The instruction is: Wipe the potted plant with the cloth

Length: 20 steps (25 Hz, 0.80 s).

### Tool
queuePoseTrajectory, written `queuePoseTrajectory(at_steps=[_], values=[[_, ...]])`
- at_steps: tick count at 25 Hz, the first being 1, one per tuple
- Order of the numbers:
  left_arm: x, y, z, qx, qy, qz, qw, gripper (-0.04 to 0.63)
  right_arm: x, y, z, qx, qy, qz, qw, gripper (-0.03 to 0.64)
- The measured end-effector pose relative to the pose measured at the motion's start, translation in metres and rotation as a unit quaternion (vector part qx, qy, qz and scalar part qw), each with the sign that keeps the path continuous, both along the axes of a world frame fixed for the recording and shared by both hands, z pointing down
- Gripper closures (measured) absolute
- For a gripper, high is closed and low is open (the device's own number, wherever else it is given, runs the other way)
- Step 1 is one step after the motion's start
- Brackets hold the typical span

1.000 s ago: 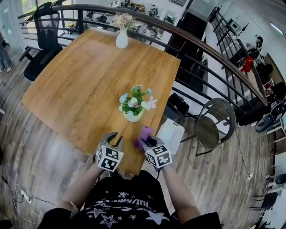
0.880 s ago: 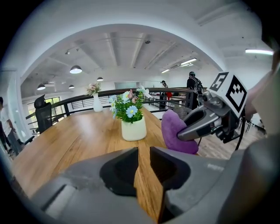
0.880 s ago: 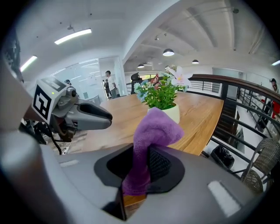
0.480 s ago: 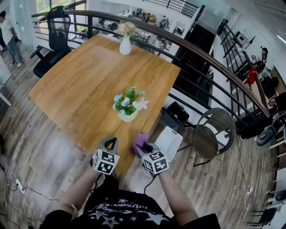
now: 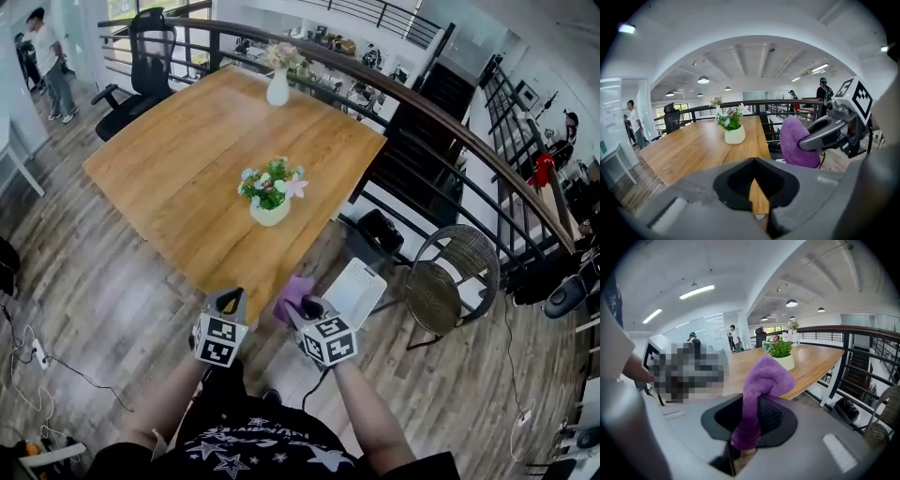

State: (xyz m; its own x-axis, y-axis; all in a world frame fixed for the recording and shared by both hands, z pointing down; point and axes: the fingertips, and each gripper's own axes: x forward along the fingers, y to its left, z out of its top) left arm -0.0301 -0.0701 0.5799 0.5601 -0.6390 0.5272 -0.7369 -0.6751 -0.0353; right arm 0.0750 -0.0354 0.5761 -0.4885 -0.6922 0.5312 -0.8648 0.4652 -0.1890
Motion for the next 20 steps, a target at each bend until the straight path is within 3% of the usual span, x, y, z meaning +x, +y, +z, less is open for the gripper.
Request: queuePoseTrajectory(at_steps=[10,20], values=[[-0.008,0.073,-0.028,0.018,0.009,-0.044,0.9988,0.594,0.016,0.075,-0.015,0.027,-0.002,-0.024,0.999,0.538],[-0.030,0.111,-0.056,0.037,0.023,-0.080,0.9958,0.594,0.018,0.109,-0.015,0.024,-0.024,-0.020,0.999,0.538]])
